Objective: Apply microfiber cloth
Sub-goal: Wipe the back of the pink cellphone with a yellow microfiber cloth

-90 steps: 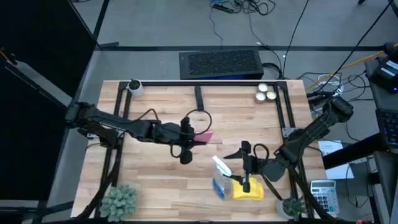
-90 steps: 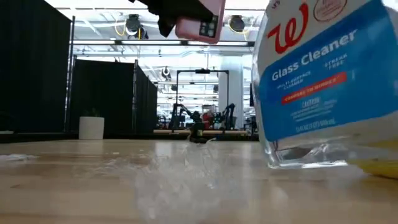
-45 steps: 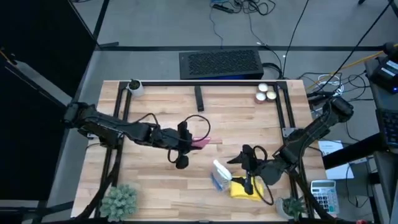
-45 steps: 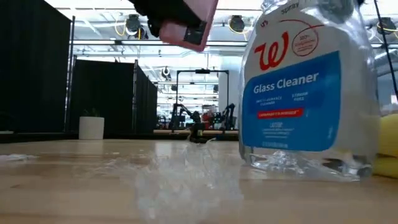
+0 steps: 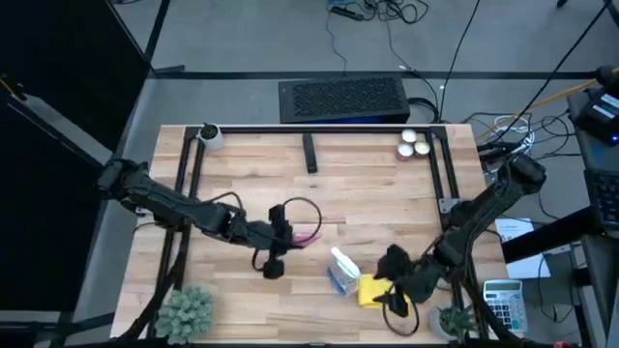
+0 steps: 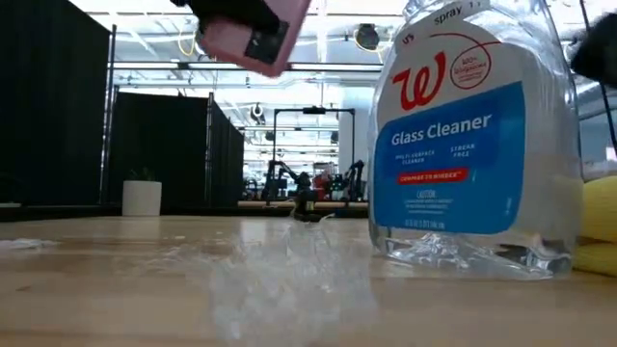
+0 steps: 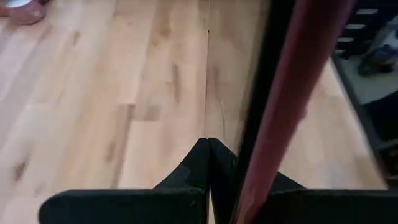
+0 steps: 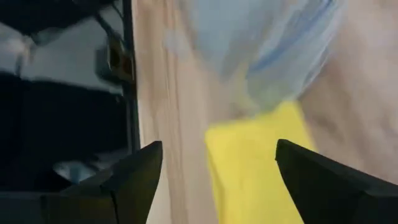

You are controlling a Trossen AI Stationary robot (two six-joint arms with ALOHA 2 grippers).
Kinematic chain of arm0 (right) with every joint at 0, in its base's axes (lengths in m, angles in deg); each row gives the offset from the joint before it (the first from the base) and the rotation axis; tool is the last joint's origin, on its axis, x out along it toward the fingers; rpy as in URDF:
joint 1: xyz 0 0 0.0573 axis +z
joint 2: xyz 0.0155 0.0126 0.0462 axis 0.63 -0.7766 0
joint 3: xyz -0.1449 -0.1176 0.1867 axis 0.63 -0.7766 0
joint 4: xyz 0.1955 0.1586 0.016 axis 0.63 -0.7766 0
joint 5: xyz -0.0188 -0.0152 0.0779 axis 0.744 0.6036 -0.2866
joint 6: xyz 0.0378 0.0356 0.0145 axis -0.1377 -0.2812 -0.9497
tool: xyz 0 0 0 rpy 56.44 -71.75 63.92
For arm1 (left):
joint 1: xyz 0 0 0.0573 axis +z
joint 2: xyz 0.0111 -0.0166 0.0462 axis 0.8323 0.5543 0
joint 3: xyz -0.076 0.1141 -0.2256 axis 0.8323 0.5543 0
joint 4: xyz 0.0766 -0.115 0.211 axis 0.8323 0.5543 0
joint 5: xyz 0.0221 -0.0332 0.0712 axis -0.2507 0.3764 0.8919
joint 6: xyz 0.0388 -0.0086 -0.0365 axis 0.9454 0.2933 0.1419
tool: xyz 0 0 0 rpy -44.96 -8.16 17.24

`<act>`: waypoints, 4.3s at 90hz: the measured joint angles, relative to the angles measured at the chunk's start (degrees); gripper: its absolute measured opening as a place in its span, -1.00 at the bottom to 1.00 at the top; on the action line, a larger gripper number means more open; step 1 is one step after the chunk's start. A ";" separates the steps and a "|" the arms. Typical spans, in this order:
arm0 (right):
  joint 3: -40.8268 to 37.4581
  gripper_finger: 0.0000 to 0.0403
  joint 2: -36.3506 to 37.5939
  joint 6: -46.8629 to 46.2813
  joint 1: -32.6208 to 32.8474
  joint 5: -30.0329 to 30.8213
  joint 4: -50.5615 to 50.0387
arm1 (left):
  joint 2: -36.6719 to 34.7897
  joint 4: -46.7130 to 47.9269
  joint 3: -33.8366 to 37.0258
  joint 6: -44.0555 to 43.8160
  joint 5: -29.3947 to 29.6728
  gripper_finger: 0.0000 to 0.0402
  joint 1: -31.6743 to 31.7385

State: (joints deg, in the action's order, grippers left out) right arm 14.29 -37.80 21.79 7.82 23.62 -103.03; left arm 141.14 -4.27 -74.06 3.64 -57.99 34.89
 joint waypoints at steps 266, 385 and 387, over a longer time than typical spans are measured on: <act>60.59 -0.96 -34.25 31.18 -7.92 38.06 -29.03 | 20.26 -41.95 5.67 -17.26 8.40 -0.95 -15.45; 60.78 -0.96 -36.62 23.99 -0.82 43.67 -30.57 | 20.68 -41.66 5.92 -16.82 7.31 -0.95 -15.63; 60.78 -0.96 -36.58 23.92 -0.27 42.90 -30.53 | 20.59 -42.16 5.89 -16.86 7.84 -0.95 -15.52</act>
State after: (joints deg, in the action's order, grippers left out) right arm 75.08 -74.38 45.71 7.55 66.52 -133.56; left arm 161.73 -46.44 -68.17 -13.22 -50.15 19.37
